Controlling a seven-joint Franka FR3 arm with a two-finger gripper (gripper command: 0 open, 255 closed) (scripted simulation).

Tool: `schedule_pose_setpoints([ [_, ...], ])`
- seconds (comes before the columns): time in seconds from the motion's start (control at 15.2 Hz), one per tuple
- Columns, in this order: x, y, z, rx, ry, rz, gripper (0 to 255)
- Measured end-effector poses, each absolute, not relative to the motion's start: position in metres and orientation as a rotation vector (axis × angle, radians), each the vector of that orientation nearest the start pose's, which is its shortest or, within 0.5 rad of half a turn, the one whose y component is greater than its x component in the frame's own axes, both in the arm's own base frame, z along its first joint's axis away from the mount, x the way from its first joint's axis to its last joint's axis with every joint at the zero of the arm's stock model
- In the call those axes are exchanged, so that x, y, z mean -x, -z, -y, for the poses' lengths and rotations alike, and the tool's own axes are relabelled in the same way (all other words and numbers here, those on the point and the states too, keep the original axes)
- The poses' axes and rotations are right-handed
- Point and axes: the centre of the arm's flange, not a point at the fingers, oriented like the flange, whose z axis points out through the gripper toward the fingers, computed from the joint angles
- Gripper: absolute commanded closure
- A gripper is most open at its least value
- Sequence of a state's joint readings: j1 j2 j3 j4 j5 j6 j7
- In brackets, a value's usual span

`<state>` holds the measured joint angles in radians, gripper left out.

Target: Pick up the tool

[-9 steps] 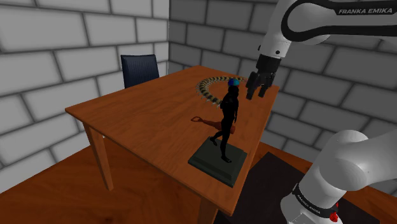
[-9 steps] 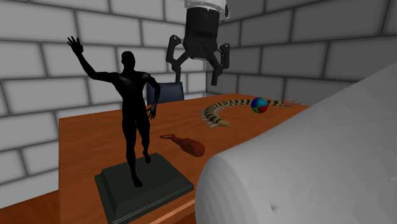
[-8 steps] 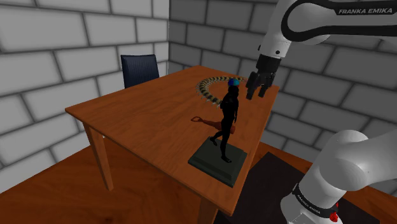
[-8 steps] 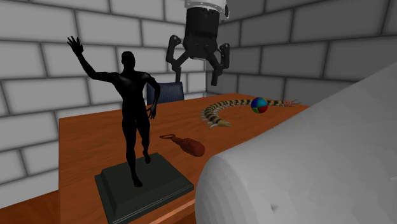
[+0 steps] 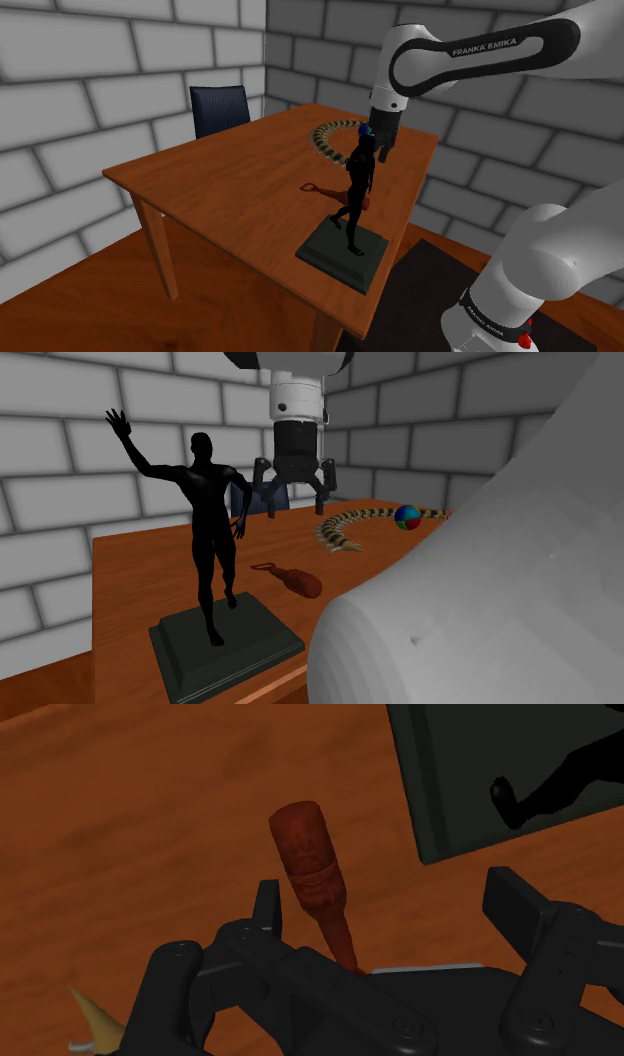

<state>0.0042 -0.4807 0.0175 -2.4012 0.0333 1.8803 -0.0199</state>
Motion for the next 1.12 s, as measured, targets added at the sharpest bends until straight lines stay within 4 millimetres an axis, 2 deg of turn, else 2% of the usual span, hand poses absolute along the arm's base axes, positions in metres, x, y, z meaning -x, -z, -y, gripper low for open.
schedule_pose_setpoints([
  [0.79, -0.517, -0.369, -0.032, 3.237, -0.193, 0.321, 0],
  [0.92, -0.526, -0.356, -0.034, 3.246, -0.206, 0.347, 0],
  [1.12, -0.528, -0.337, -0.035, 3.249, -0.210, 0.356, 0],
])
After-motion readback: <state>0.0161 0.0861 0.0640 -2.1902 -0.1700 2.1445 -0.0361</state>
